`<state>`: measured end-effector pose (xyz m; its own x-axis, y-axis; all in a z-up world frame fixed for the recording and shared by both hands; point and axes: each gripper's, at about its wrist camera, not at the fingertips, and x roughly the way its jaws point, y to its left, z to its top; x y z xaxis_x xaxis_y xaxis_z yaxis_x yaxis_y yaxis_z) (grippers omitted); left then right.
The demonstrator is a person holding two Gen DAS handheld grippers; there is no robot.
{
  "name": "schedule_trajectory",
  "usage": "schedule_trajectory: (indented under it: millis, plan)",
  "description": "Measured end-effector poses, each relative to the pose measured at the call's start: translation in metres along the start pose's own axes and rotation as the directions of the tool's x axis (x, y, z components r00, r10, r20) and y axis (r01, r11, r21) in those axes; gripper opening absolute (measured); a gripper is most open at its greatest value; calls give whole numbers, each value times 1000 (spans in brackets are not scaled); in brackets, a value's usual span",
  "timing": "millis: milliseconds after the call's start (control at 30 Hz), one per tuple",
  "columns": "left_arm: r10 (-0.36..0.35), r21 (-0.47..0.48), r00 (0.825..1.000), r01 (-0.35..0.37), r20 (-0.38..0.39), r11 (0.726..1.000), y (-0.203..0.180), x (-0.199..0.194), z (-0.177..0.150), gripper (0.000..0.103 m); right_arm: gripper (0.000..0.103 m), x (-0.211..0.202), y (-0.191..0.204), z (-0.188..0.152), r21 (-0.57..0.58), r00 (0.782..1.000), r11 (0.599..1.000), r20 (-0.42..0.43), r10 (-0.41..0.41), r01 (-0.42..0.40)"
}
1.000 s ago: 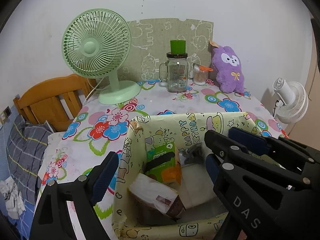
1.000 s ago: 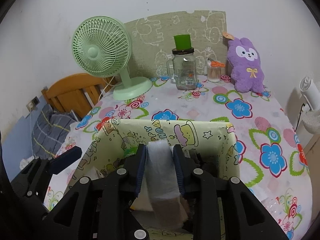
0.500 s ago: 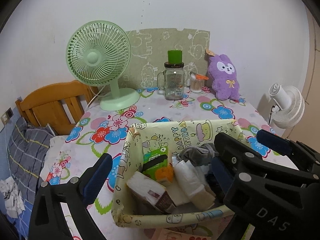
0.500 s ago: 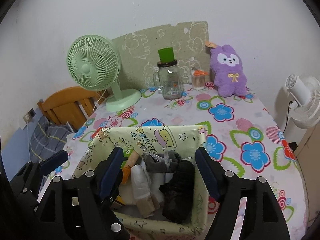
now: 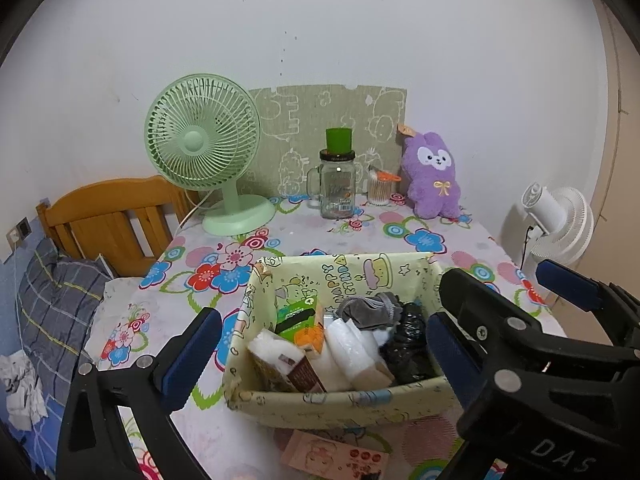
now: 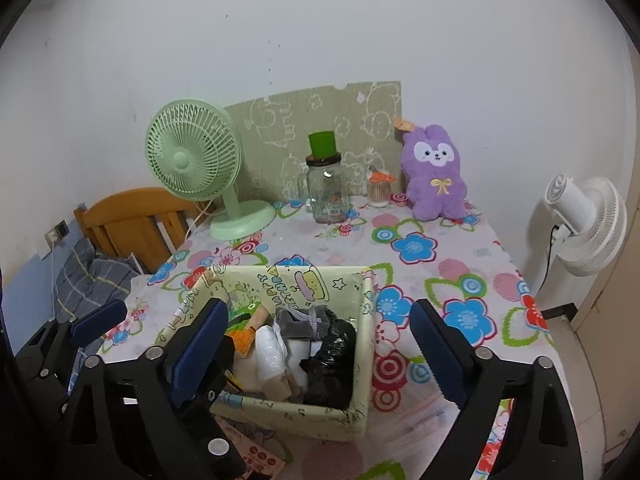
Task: Organize soft objects
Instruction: 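Pull both open tools back out of the basket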
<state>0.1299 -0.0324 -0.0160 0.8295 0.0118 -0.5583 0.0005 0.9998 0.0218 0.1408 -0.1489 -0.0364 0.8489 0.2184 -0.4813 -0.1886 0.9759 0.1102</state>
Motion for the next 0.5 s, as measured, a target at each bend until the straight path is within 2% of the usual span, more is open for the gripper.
schedule_trajectory:
  millis: [500]
  plan:
    - [-23,-36,999,24,39,999,-12,-44,-18,103,97,-61,-6,-16,-13,998,999,54,-39,40]
